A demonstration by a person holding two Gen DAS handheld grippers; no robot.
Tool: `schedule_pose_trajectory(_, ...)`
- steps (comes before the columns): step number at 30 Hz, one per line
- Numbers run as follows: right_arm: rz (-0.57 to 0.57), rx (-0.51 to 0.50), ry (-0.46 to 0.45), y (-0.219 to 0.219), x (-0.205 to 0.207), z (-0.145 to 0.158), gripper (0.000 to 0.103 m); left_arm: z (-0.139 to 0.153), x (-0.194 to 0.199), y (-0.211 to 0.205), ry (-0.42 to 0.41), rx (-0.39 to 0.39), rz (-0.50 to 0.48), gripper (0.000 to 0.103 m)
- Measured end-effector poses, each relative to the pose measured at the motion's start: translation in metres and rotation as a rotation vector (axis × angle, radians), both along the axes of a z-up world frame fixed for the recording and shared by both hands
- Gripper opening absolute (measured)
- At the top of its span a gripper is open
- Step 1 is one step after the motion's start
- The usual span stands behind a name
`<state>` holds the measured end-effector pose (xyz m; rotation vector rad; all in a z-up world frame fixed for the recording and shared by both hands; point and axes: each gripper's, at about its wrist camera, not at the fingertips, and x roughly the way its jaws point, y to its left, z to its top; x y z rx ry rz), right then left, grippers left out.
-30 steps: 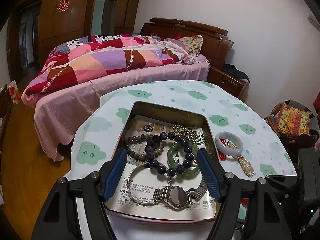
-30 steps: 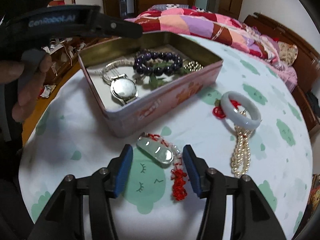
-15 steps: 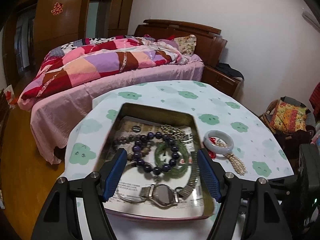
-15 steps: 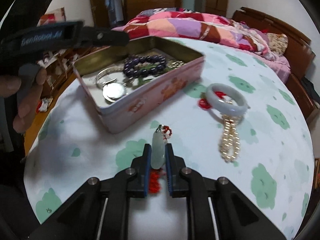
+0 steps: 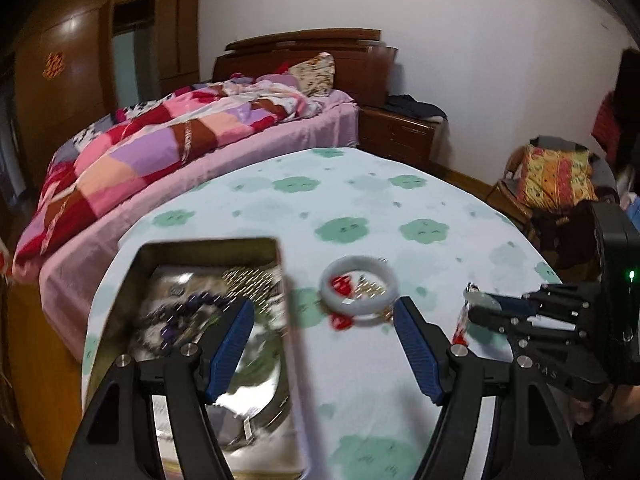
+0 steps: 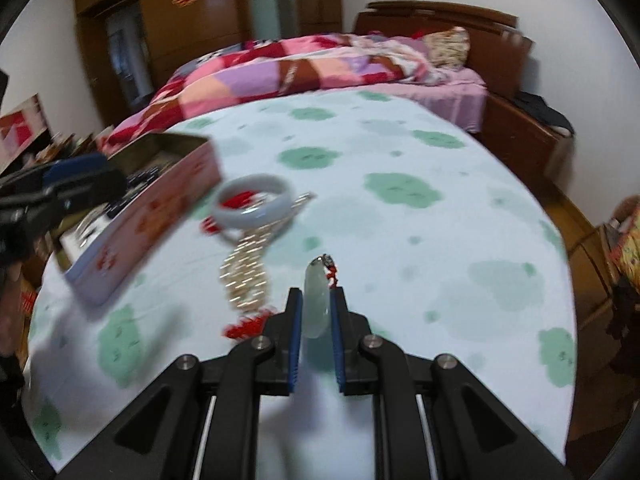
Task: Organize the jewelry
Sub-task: 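Grasp the white jade bangle with the left tool while the right tool holds the pendant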
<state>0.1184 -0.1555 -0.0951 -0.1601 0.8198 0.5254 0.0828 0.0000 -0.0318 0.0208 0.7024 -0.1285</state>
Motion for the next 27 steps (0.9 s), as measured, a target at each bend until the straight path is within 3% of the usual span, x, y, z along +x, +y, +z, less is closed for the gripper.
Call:
schedule_pose_trajectory(6,-0.064,0.001,-0.01,-0.018,0.013,-0.001,0.016,-0.009,0.031,-0.035,0.046,0.033,-0.081,0.07)
schedule_pose_trajectory(8,-0.073,0.001,-0.015,-0.019,0.013,-0.003,0.016,-0.015,0.039,-0.045,0.074,0.04,-0.107,0.057)
schedule_pose_trajectory(17,-0.089,0.041,-0.006,-0.028,0.012,-0.003,0.016,-0.04,0.07,-0.064,0.157,0.082,-0.106,0.043)
schedule_pose_trajectory(20,-0.088,0.041,-0.007,-0.028,0.013,-0.004,0.016,-0.049,0.074,-0.071,0.188,0.106,-0.124,0.03)
schedule_pose_trajectory(24,-0.088,0.037,-0.017,-0.028,0.011,-0.003,0.016,-0.057,0.076,-0.08,0.194,0.142,-0.134,0.023)
schedule_pose_trajectory(25,-0.088,0.034,-0.023,-0.028,0.01,-0.002,0.016,-0.056,0.076,-0.079,0.194,0.15,-0.131,0.013)
schedule_pose_trajectory(27,-0.087,0.032,-0.028,-0.027,0.01,-0.002,0.016,-0.054,0.074,-0.077,0.199,0.139,-0.133,0.012)
